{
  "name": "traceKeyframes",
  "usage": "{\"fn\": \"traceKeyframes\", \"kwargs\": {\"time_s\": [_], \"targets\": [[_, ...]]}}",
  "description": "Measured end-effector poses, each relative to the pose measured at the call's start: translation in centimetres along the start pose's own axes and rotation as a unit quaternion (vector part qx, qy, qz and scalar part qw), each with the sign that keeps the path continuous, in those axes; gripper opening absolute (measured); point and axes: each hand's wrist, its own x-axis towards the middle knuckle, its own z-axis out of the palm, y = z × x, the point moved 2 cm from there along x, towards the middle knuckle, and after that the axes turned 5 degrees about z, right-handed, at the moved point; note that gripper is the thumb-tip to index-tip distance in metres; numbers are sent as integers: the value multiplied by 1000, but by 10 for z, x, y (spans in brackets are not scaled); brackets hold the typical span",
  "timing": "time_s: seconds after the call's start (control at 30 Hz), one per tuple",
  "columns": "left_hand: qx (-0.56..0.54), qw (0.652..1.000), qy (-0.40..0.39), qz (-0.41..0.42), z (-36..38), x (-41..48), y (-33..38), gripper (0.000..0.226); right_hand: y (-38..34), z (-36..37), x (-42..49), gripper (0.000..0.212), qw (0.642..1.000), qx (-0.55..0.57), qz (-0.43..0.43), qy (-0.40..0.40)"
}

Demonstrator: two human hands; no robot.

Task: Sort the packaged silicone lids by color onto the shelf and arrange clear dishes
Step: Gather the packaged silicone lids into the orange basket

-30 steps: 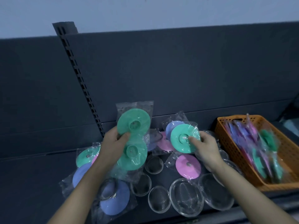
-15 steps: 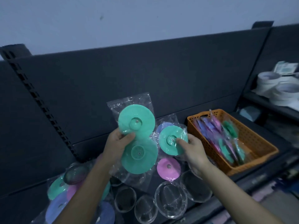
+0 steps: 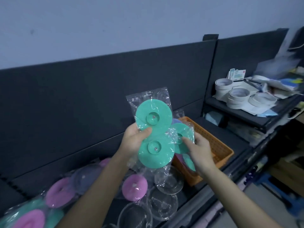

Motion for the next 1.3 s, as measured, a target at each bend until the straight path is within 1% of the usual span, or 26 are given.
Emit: {"fn": "traceKeyframes", "kwargs": {"time_s": [0.13,0.2,0.27,0.37,0.4,0.5,0.57,0.63,0.7,0.8,0.87,0.93,0.97,1.03,1.07,1.13,1.17,1.27,1.3], "targets": [[-11,999,-25,-18,38,22,-11,18,-9,-31,14,12,997,-8,-33,64],[-16,999,-37,-36,80,45,-30,18,-14,-74,35,13,993,-15,-47,110],[-34,998,-35,-47,86,51,-35,17,-14,-79,40,12,992,-6,-44,116],[-81,994,-29,-72,104,68,-54,27,-13,-103,52,9,984,-1,-52,172],[-89,993,-26,-79,112,73,-60,25,-12,-111,57,8,981,-4,-50,188],[-62,993,-10,-101,126,85,-82,19,-5,-128,71,9,980,-15,-35,197],[4,993,4,-114,128,88,-97,19,2,-135,76,10,980,-52,-33,191],[110,986,37,-118,124,90,-113,20,11,-137,80,10,980,-93,-35,174],[185,973,80,-112,118,93,-129,23,21,-135,82,11,980,-124,-35,151],[248,955,125,-101,114,94,-147,23,31,-133,85,9,972,-188,-49,131],[269,948,138,-99,119,94,-154,30,33,-130,85,12,964,-228,-73,118],[278,946,137,-95,129,94,-158,44,36,-126,86,21,956,-265,-88,89],[278,949,124,-88,134,94,-160,53,37,-122,87,25,950,-289,-97,64],[290,950,89,-73,142,95,-168,67,39,-112,88,35,940,-323,-109,-15],[296,950,73,-65,143,95,-172,69,43,-107,90,45,934,-336,-110,-55],[317,944,53,-69,142,96,-176,63,52,-101,92,63,907,-392,-95,-118],[341,936,43,-76,140,96,-178,58,58,-99,93,66,886,-435,-82,-140],[423,902,-2,-89,130,96,-184,51,68,-92,92,66,811,-550,-50,-195],[439,894,-15,-89,128,96,-185,50,70,-89,92,66,794,-570,-39,-207]]}}
